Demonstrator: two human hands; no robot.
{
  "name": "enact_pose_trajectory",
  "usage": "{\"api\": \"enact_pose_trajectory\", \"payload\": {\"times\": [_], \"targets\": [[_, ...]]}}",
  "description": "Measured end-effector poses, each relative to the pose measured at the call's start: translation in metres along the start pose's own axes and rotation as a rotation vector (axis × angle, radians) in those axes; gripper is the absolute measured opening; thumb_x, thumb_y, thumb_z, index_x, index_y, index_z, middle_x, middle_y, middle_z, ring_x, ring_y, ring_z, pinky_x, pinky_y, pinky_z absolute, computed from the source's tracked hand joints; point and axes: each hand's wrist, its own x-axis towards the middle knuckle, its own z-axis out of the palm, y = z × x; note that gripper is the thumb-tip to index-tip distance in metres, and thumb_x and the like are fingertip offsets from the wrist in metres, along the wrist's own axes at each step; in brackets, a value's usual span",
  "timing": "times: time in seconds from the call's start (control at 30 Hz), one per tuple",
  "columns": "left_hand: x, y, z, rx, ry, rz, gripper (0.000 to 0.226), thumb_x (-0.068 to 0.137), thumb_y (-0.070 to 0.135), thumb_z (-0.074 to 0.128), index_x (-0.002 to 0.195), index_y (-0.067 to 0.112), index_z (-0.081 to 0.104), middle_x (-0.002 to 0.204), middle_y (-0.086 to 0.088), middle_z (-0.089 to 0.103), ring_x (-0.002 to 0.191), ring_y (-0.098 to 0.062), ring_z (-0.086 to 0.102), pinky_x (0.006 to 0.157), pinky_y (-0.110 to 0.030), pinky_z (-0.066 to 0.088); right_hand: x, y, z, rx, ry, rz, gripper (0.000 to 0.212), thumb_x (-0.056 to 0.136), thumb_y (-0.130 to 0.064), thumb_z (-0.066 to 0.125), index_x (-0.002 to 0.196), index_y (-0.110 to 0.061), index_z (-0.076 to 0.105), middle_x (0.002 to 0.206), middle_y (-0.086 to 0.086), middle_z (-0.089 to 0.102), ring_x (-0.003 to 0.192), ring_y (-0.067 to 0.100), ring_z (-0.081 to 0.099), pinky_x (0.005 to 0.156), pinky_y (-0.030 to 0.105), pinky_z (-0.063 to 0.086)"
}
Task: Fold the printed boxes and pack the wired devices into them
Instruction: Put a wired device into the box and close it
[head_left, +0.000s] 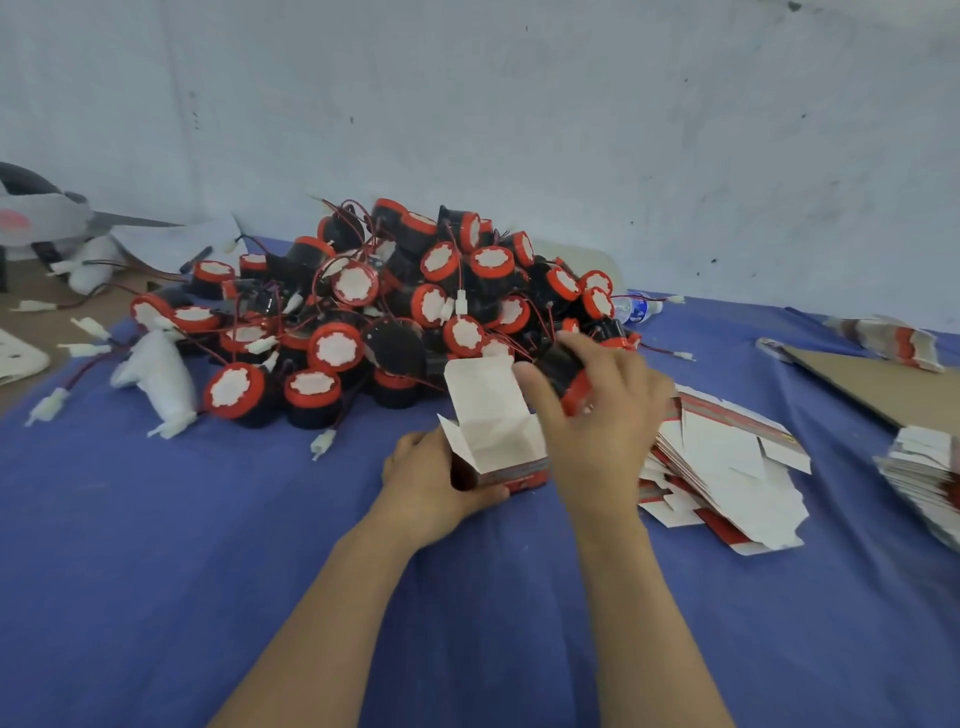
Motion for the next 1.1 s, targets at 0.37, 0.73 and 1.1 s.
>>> {"api": "enact_pose_trajectory", "payload": {"times": [0.37, 0.73, 1.1], "targets": [[0.001, 0.001, 0.001, -0.001, 0.023, 0.047, 0.03, 0.074, 0.048, 0.075, 0.092, 0.049, 0.051, 0.102, 0.01, 0.066, 0.106, -0.022, 0.055, 0.087, -0.042, 0.05, -0.015, 0.014, 0.015, 0.102, -0.623, 0.182, 0.064, 0.08, -0.055, 0.065, 0.131, -0.022, 0.044, 0.129, -0.007, 0.04, 0.114, 0.015, 0.044, 0.084, 0.026, 0.04], [0.005, -0.002, 0.007, 0.016, 0.078, 0.006, 0.03, 0.072, 0.047, 0.074, 0.094, 0.041, 0.055, 0.099, 0.008, 0.065, 0.102, -0.022, 0.057, 0.082, -0.039, 0.051, -0.015, 0.003, 0.016, -0.308, -0.499, 0.092, 0.041, 0.082, -0.059, 0.045, 0.072, -0.021, 0.055, 0.072, -0.003, 0.053, 0.082, 0.02, 0.047, 0.084, 0.036, 0.033], [0.004, 0.0, 0.001, 0.077, 0.093, -0.078, 0.05, 0.074, 0.05, 0.072, 0.117, 0.031, 0.056, 0.107, 0.006, 0.065, 0.103, -0.022, 0.057, 0.088, -0.042, 0.049, -0.023, -0.003, 0.021, -0.414, -0.63, 0.053, 0.036, 0.098, -0.047, 0.036, 0.106, -0.022, 0.061, 0.102, -0.001, 0.061, 0.102, 0.021, 0.048, 0.077, 0.034, 0.015]]}}
